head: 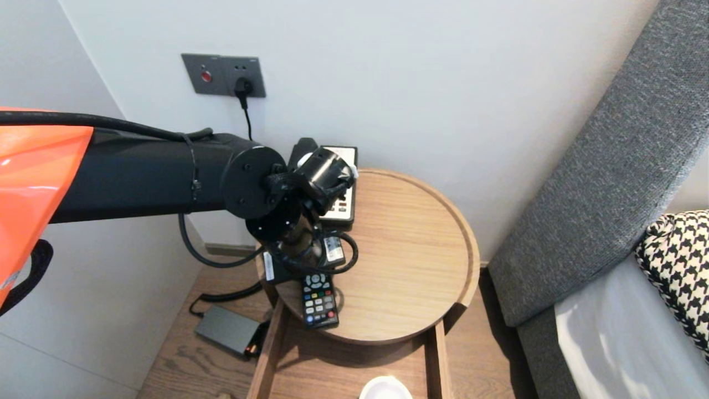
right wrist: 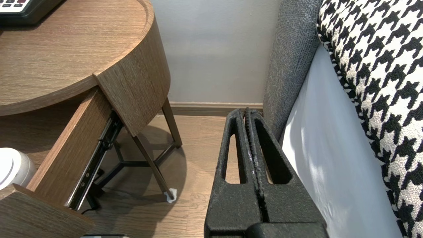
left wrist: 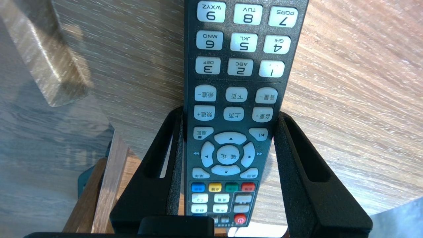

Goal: Take the remote control out of the drawer one by one and place them on the table

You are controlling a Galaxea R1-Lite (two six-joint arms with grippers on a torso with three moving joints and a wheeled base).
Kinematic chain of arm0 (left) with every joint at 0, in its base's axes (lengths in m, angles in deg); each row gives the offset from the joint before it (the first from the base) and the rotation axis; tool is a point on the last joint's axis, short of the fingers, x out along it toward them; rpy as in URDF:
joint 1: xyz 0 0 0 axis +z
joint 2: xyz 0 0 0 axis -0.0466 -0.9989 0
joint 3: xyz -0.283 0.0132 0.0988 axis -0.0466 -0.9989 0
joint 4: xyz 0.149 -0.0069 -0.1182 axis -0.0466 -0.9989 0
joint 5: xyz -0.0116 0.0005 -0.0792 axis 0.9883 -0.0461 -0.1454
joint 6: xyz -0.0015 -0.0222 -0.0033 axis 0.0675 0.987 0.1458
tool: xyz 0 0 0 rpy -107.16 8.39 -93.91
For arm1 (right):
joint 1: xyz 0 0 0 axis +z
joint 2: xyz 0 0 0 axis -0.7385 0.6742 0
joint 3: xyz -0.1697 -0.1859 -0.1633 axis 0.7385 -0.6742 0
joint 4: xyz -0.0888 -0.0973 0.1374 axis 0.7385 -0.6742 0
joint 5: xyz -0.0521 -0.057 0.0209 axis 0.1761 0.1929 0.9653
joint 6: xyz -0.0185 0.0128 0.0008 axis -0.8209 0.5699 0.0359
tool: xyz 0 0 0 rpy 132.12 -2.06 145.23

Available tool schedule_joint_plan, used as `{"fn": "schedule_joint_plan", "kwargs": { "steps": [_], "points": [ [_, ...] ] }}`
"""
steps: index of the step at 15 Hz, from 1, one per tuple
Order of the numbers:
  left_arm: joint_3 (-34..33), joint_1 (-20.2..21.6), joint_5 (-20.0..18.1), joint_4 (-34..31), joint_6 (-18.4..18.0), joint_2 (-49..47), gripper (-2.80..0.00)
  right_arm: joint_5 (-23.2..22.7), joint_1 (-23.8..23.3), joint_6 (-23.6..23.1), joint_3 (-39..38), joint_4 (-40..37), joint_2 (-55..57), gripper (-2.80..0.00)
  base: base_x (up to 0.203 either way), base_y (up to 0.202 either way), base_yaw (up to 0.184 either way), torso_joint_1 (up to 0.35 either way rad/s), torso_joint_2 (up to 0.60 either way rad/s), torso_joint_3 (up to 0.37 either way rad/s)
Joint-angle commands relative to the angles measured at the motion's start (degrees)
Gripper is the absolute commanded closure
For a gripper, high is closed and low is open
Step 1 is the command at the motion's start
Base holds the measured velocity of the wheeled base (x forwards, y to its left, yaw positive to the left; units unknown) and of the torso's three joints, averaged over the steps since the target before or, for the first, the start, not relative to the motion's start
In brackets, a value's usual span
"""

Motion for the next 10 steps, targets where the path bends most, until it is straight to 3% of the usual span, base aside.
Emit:
{"fn": "schedule_joint_plan", "kwargs": {
  "steps": [1, 8, 9, 10],
  "points": [
    [0.12, -0.01, 0.09, -0.21, 0.30, -0.58, 0.00, -0.02, 0.02, 0.00, -1.41, 0.03, 0.09, 0.00, 0.000, 0.000, 0.000, 0.000, 0.00, 0.000],
    [0.05, -0.45, 0.44, -0.21, 0.83, -0.84, 0.00, 0.00, 0.02, 0.00, -1.41, 0.03, 0.09, 0.00, 0.000, 0.000, 0.000, 0.000, 0.00, 0.000],
    [0.14, -0.45, 0.44, -0.21, 0.83, -0.83, -2.80, 0.00, 0.02, 0.00, -1.41, 0.03, 0.09, 0.00, 0.000, 0.000, 0.000, 0.000, 0.00, 0.000],
    [0.14, -0.45, 0.44, -0.28, 0.83, -0.75, -2.80, 0.00, 0.02, 0.00, -1.41, 0.03, 0.09, 0.00, 0.000, 0.000, 0.000, 0.000, 0.00, 0.000]
  ]
}}
